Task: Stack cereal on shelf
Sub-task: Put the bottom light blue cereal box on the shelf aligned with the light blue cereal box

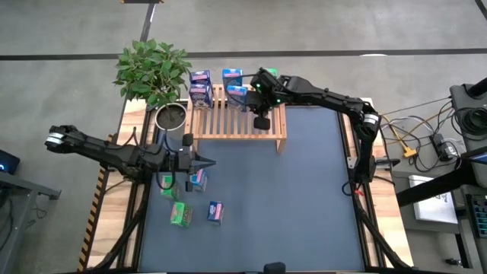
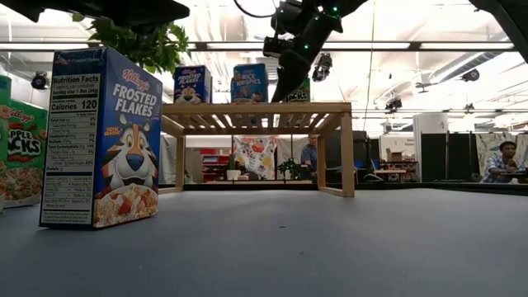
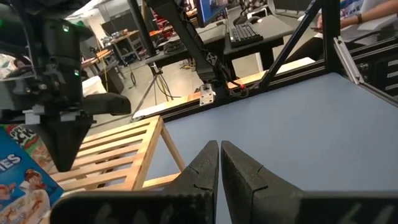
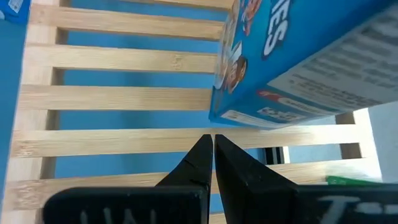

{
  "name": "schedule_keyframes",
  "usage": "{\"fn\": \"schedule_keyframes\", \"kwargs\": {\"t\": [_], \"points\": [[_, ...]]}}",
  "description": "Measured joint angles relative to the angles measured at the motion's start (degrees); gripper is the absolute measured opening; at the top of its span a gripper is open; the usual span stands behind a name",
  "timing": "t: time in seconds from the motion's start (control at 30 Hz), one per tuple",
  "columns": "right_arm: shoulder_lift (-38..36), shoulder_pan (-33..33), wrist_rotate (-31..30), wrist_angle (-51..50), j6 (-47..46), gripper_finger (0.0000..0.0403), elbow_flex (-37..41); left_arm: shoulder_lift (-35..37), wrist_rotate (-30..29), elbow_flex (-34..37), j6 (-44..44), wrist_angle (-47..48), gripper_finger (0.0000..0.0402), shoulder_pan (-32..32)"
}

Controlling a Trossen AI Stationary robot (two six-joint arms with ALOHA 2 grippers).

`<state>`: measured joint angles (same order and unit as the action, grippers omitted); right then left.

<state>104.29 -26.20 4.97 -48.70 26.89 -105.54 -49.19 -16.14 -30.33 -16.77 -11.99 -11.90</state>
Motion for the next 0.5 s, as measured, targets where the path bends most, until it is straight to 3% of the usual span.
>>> {"fn": "schedule_keyframes", "kwargs": {"t": [0.5], "points": [[-0.5, 0.7, -0.1, 4.4, 0.3, 0.0009, 0.0, -1.0, 0.0, 0.0, 1.0, -0.5, 0.0001, 0.0]]}}
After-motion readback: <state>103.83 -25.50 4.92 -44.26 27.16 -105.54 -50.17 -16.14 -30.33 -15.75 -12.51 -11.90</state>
